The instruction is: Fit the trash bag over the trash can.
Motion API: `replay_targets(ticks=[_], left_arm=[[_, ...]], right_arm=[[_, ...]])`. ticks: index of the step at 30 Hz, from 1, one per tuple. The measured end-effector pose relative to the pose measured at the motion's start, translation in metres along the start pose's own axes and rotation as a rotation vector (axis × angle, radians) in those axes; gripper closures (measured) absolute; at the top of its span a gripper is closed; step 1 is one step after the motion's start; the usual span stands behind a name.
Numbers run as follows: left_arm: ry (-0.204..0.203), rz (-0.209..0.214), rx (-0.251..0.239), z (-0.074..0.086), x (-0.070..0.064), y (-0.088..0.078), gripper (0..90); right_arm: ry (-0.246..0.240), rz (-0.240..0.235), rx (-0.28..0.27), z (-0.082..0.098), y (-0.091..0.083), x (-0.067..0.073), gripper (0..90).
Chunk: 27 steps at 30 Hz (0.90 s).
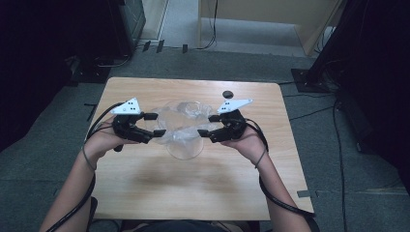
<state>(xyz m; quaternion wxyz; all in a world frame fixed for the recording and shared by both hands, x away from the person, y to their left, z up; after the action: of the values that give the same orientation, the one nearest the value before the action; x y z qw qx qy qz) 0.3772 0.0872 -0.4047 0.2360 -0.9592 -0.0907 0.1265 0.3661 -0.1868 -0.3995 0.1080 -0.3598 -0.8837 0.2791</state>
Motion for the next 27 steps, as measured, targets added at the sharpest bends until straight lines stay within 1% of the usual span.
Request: replay_targets(ticks=[2,5,6,7,8,12,15,17,18,19,21,24,27], left_arm=[[0.000,0.000,0.000,0.001,0.000,0.001,23.3],[-0.001,0.003,0.001,0.002,0.001,0.001,23.1],[-0.001,0.006,0.001,0.003,0.001,0.001,22.6],[-0.001,0.006,0.001,0.003,0.001,0.001,22.3],[0.000,0.009,0.005,0.004,0.001,0.001,22.0],[-0.003,0.011,0.009,0.007,0.002,0.002,20.8],[-0.003,0.009,0.008,0.009,0.003,0.002,20.0],[0.002,0.006,0.014,0.011,0.003,0.003,19.5],[0.008,0.000,0.026,0.012,0.004,0.003,19.5],[0.012,-0.005,0.029,0.013,0.004,0.003,19.6],[-0.001,0.005,0.031,0.016,0.004,0.006,19.8],[-0.003,0.000,0.039,0.018,0.006,0.010,19.4],[-0.013,-0.003,0.045,0.021,0.007,0.012,19.4]], right_arm=[[-0.001,0.002,0.002,0.001,0.000,-0.001,30.7],[0.008,0.006,0.011,0.003,0.002,-0.002,28.7],[0.022,0.004,0.022,0.005,0.004,-0.003,26.1],[0.022,0.004,0.022,0.005,0.004,-0.003,26.1],[0.039,-0.003,0.022,0.005,0.005,-0.004,25.4],[0.039,-0.004,0.034,0.007,0.006,-0.005,24.1],[0.053,-0.016,0.039,0.009,0.007,-0.005,23.0],[0.060,-0.021,0.047,0.010,0.008,-0.006,21.9],[0.060,-0.021,0.047,0.010,0.008,-0.006,21.9],[0.066,-0.029,0.059,0.011,0.008,-0.006,21.8],[0.068,-0.041,0.065,0.013,0.010,-0.005,21.7],[0.074,-0.035,0.066,0.013,0.011,-0.006,21.8],[0.082,-0.043,0.067,0.015,0.012,-0.008,21.7]])
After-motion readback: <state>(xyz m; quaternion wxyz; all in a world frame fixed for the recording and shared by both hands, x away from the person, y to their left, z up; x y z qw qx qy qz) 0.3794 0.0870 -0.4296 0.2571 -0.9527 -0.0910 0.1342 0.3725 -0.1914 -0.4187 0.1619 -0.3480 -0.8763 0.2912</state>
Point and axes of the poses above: each handheld gripper's, and its own axes: y roughly forward along the jaws, z roughly out of its underside, x roughly to its left, the point moved 4 cm from there along y, roughly forward along the jaws, and after that the axes turned 13 degrees about z, right-handed, at the moved point
